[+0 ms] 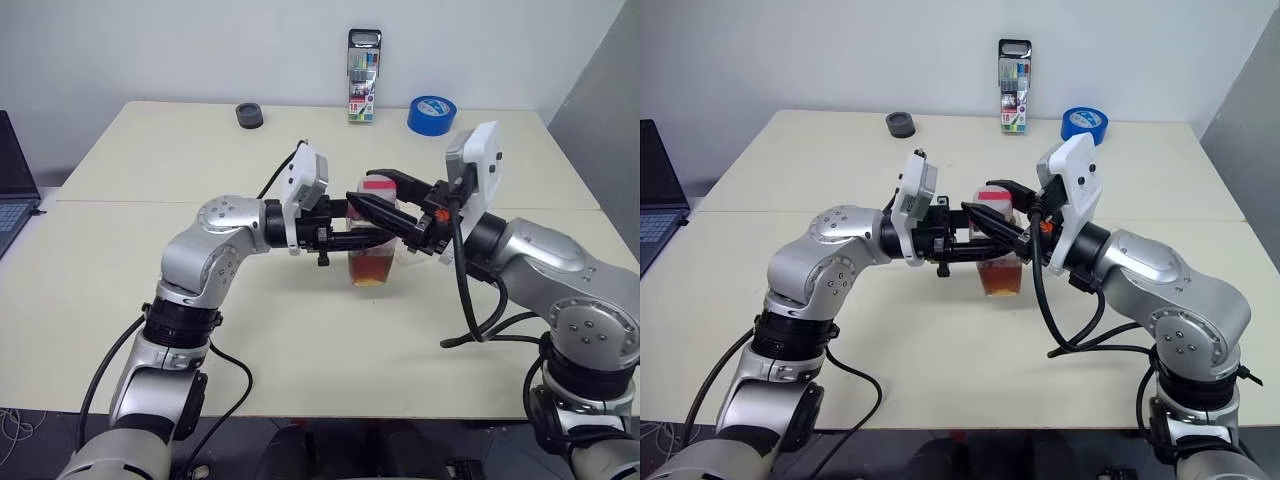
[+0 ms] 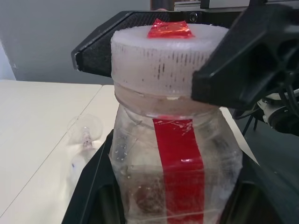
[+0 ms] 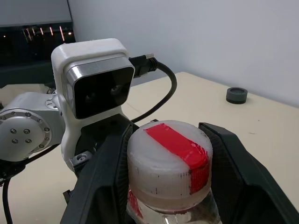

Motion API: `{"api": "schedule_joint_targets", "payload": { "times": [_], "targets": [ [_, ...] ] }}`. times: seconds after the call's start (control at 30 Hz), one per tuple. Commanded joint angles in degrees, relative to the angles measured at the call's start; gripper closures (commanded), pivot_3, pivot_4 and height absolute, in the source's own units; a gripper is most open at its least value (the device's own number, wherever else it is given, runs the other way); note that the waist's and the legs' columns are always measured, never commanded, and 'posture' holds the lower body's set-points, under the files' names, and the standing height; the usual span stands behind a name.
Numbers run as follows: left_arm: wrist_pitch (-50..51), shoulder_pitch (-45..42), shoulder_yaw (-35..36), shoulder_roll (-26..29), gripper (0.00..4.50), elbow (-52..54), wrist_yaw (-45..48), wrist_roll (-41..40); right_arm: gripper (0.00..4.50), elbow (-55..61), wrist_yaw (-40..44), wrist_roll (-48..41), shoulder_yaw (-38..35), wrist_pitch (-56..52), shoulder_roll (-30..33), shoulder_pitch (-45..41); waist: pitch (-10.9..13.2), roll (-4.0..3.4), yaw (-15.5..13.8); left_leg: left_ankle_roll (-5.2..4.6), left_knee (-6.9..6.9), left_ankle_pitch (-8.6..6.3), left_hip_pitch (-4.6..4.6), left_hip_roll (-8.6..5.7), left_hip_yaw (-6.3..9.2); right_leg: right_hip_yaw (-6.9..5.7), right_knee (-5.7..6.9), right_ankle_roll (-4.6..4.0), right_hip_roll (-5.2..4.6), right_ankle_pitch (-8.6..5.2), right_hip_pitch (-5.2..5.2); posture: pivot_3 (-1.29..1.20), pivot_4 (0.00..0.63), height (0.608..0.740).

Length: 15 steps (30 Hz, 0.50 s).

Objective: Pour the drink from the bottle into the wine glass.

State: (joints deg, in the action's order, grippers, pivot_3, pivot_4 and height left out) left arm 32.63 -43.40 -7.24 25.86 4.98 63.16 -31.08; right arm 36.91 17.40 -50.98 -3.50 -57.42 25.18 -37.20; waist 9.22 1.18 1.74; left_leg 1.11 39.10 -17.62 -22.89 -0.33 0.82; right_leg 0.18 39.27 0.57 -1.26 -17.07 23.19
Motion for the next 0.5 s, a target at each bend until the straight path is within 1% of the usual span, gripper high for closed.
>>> {"api": "schedule_joint_targets", "payload": {
  "times": [0.03, 0.1, 0.17, 0.23, 0.3, 0.4, 0.47, 0.5],
  "targets": [
    [-0.9, -0.7, 0.5, 0.7, 2.68, 3.1, 1.5, -1.0, 2.56, -2.1, 9.7, -2.2, 0.6, 3.4, 2.4, -2.5, 0.0, 0.0, 0.0, 0.0, 0.0, 0.0, 0.01, 0.0, 0.0, 0.0, 0.0, 0.0, 0.0, 0.0, 0.0, 0.0, 0.15, 0.74],
    [-0.9, -1.6, 0.2, 0.8, 2.68, 2.4, 2.3, -1.1, 2.56, -8.0, 19.7, -1.8, 2.4, 4.7, 5.3, -5.7, 0.0, 0.0, 0.0, -0.01, 0.0, 0.0, 0.01, 0.0, -0.01, 0.0, 0.0, 0.0, 0.0, 0.0, 0.0, 0.0, 0.15, 0.74],
    [-0.8, -2.1, 0.2, 1.0, 2.68, 1.9, 2.9, -1.3, 2.56, -12.4, 25.7, -1.1, 3.8, 5.8, 6.9, -8.0, 0.0, 0.0, 0.1, -0.04, 0.01, -0.01, 0.03, -0.02, -0.04, 0.02, 0.01, 0.0, 0.01, 0.0, 0.0, 0.0, 0.15, 0.74],
    [-0.7, -2.0, 0.3, 1.1, 2.68, 1.9, 3.3, -1.5, 2.56, -16.0, 29.4, 0.6, 5.1, 7.3, 7.9, -9.5, 0.0, 0.0, 0.0, -0.06, 0.0, -0.01, 0.03, 0.0, 0.0, -0.02, 0.0, 0.0, 0.01, 0.0, -0.01, 0.0, 0.15, 0.74],
    [-1.7, -2.1, 0.1, 0.6, 2.68, 1.5, 3.4, -1.1, 2.56, -20.3, 33.6, 4.3, 7.1, 10.5, 8.8, -10.8, 0.0, 0.0, 0.1, -0.05, 0.01, 0.0, 0.02, -0.01, -0.03, 0.01, 0.01, 0.0, 0.01, 0.0, -0.01, 0.0, 0.15, 0.74],
    [-1.6, -2.5, 0.1, 0.3, 2.68, 1.0, 3.3, -1.0, 2.56, -22.7, 36.9, 6.3, 7.8, 12.3, 9.5, -11.4, 0.0, 0.0, 0.0, -0.04, 0.04, 0.0, 0.01, 0.0, -0.02, 0.01, 0.03, 0.0, 0.01, 0.0, -0.01, 0.0, 0.15, 0.74],
    [-2.0, -2.8, 0.3, 0.5, 2.68, 0.1, 3.6, -0.7, 1.82, -23.0, 38.5, 6.1, 6.9, 11.9, 10.6, -10.9, 0.0, 0.0, -0.1, -0.04, 0.06, 0.0, -0.01, 0.0, -0.01, 0.0, 0.02, 0.0, 0.0, 0.0, 0.0, 0.0, 0.15, 0.74],
    [-2.3, -2.8, 0.4, 0.5, 2.68, -0.1, 3.7, -0.4, 1.52, -22.8, 38.6, 6.0, 6.3, 11.6, 10.9, -10.6, 0.0, 0.0, -0.1, -0.03, 0.07, 0.01, -0.03, 0.0, -0.01, -0.01, 0.0, 0.0, -0.01, 0.0, -0.01, 0.0, 0.15, 0.74]
  ]
}}
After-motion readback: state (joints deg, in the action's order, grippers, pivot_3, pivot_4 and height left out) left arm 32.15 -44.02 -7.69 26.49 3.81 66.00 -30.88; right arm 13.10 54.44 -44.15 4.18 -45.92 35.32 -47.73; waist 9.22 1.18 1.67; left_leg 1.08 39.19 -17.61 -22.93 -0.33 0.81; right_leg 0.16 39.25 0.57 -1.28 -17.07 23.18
